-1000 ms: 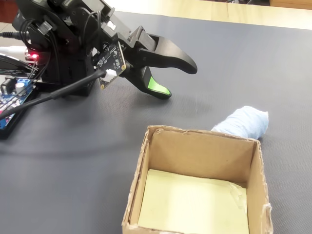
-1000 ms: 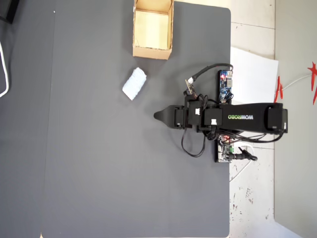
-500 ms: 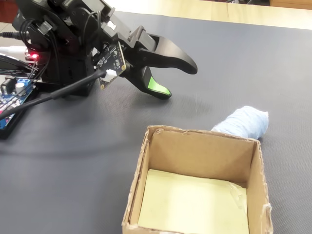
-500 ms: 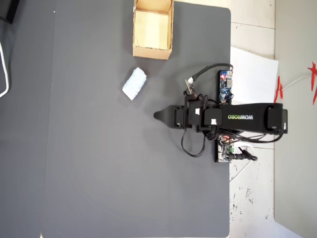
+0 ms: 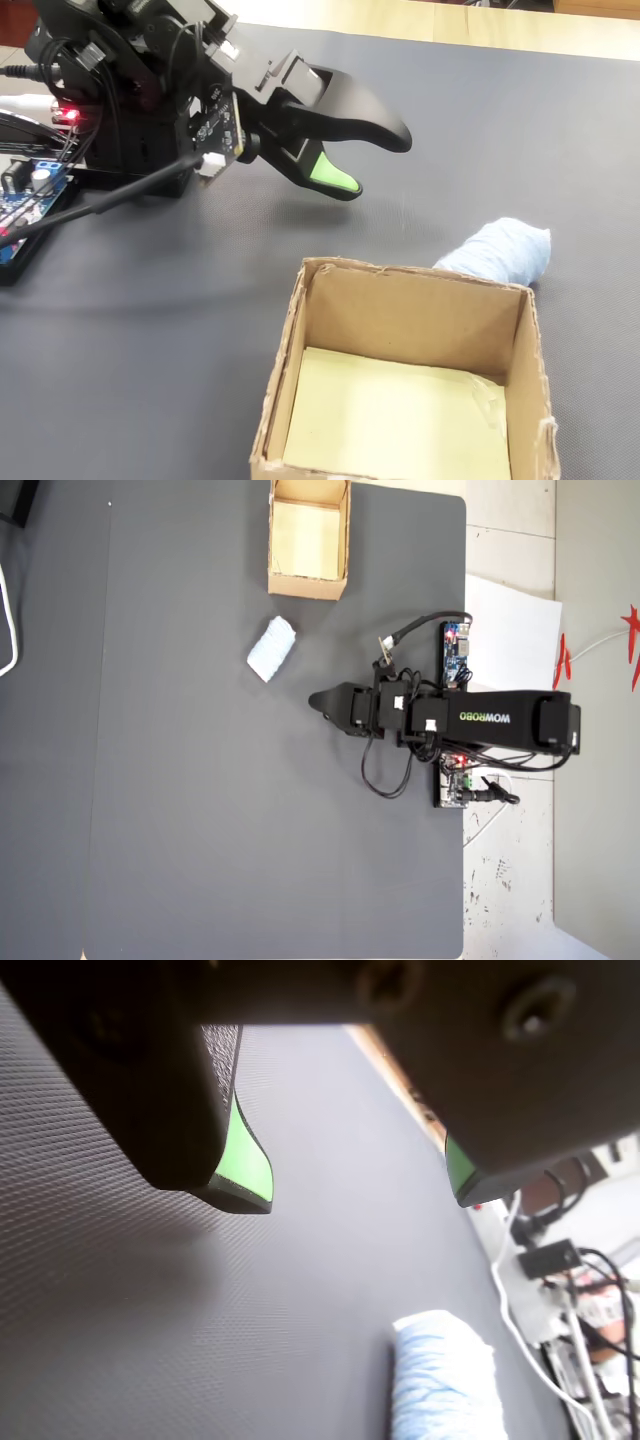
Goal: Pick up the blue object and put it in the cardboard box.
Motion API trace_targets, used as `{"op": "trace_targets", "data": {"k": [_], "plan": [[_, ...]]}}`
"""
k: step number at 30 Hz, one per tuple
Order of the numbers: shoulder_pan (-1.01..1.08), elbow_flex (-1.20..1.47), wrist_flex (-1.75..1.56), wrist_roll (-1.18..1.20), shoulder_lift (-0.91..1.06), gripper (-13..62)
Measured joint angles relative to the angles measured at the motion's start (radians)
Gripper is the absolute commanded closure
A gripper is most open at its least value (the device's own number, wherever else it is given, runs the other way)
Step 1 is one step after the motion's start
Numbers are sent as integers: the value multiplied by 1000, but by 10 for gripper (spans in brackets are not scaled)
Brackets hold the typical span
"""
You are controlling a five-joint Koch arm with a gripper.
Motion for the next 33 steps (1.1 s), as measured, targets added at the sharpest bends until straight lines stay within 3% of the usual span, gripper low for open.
{"op": "trace_targets", "data": {"k": [9, 17, 25, 33], "plan": [[35, -331, 156, -66, -190, 156], [114, -736, 543, -69, -538, 156], [227, -988, 618, -69, -833, 166], [273, -985, 572, -63, -859, 398]]}}
